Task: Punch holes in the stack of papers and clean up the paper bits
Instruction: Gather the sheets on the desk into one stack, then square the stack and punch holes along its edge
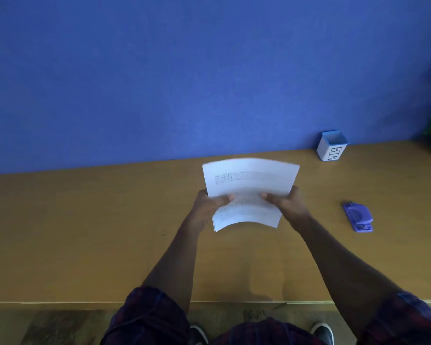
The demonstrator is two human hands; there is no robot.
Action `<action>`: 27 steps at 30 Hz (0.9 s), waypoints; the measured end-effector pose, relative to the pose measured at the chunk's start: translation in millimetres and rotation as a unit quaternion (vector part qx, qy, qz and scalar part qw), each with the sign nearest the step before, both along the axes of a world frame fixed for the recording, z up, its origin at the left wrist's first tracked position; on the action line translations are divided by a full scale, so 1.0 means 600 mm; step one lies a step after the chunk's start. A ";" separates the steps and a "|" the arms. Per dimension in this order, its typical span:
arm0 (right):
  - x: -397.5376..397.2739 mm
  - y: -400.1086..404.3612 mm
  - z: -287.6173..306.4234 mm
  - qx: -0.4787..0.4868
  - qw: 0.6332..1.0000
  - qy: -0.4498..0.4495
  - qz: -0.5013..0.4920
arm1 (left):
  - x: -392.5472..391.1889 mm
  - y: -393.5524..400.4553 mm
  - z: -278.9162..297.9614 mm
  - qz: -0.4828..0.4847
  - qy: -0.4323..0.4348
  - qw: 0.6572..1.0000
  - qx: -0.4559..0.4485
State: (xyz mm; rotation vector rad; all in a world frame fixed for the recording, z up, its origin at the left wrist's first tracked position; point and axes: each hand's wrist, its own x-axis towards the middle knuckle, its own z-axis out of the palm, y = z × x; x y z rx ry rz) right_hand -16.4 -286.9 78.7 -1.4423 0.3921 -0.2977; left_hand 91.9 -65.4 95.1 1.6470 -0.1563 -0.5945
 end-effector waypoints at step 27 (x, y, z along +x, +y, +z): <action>-0.036 -0.015 -0.083 0.050 0.978 0.180 -0.098 | -0.024 -0.007 -0.047 0.187 0.165 0.938 -0.240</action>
